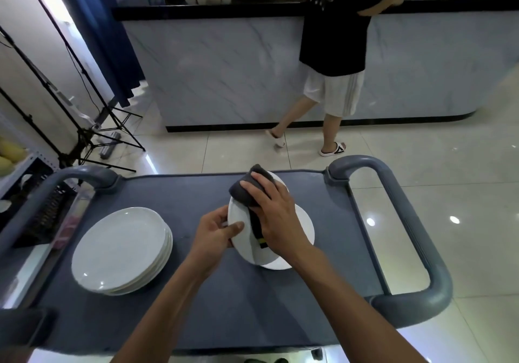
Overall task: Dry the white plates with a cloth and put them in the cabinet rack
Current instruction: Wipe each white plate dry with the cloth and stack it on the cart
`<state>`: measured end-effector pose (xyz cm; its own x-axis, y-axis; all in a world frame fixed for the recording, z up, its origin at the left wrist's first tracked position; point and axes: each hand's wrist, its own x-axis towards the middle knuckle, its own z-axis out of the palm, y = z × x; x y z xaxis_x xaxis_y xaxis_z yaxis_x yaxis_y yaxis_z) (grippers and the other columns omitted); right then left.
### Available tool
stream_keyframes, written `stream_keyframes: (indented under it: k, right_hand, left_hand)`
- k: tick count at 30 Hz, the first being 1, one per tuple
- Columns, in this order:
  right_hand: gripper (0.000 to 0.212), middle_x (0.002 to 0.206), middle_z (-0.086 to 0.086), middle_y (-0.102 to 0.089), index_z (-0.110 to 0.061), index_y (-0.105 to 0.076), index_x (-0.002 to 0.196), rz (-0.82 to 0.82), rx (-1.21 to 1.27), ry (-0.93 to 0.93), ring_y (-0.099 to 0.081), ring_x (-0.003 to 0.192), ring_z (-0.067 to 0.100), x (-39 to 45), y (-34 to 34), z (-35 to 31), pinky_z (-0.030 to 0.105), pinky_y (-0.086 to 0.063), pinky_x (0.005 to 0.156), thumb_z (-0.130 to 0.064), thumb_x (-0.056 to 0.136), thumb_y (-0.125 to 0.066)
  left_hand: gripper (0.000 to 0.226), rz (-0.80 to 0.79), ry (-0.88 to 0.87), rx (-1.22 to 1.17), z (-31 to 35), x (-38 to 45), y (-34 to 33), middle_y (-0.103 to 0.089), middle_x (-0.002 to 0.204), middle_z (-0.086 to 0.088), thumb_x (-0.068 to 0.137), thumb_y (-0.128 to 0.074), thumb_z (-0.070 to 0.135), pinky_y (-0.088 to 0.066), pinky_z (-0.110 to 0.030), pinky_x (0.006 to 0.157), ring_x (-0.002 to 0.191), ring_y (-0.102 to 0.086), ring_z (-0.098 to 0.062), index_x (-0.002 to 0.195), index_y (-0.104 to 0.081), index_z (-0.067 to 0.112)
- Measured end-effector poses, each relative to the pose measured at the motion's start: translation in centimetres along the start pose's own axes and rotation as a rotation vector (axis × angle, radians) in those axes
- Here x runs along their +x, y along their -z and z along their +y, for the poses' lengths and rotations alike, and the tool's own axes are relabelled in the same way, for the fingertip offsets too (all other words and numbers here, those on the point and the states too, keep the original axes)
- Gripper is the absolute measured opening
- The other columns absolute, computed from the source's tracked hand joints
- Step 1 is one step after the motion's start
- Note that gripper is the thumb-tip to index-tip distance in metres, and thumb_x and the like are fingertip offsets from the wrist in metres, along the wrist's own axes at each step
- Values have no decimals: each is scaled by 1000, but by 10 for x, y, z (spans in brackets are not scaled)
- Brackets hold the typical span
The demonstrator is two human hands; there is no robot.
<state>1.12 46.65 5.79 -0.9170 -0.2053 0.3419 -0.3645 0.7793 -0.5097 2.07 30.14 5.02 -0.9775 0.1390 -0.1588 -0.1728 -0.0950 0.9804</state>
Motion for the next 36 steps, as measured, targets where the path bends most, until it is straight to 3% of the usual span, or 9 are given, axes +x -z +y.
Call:
stream_keyframes:
  k: [4,10,16,23,25,30,36]
  right_hand:
    - [55,158,-6,-31,-32,-42,146,55,32,-36,-28,141,25,10,7,-7,47,-29,113,-19,93,-44]
    - [53,155,-8,-37,-31,-44,146,63,86,-180,-35,136,26,31,15,0,47,-35,108,-14,97,-52]
    - [51,154,-6,-38,-28,-43,147,9,71,-259,-36,136,27,39,23,13,45,-31,112,-15,98,-52]
    - [49,146,-1,-50,-20,-49,143,49,290,-321,-45,132,25,30,23,28,43,-34,113,-9,95,-56]
    - [49,142,-2,-52,-20,-49,142,69,320,-323,-47,129,22,23,21,32,39,-35,112,-8,95,-56]
    - [50,132,-13,-54,-22,-53,139,137,399,-371,-46,116,1,2,16,36,15,-33,102,-5,92,-60]
    - [51,150,-4,-46,-19,-51,142,179,301,-330,-39,135,14,-21,-1,22,13,-20,110,-6,94,-60]
  left_hand:
    - [29,19,-67,-12,3,-1,2,-74,106,-15,92,-61,-2,-60,-49,74,96,-70,-36,112,-72,16]
    - [36,22,-36,-127,8,-4,10,-73,104,-17,78,-74,8,-58,-40,64,89,-68,-31,113,-71,9]
    - [36,43,-17,-188,10,-5,19,-70,103,-18,79,-64,10,-57,-40,66,89,-64,-31,113,-69,5]
    - [27,87,-28,-198,17,-5,26,-70,102,-16,88,-59,2,-58,-38,65,88,-65,-30,113,-70,5]
    - [29,103,-21,-215,19,-4,27,-69,102,-17,88,-59,2,-57,-37,65,89,-64,-30,115,-68,2]
    - [26,168,-1,-296,23,-1,30,-74,98,-7,94,-52,-1,-57,-38,68,86,-67,-23,112,-69,8]
    - [27,235,26,-411,27,8,19,-74,101,-6,96,-47,-3,-61,-34,70,88,-69,-21,112,-67,9]
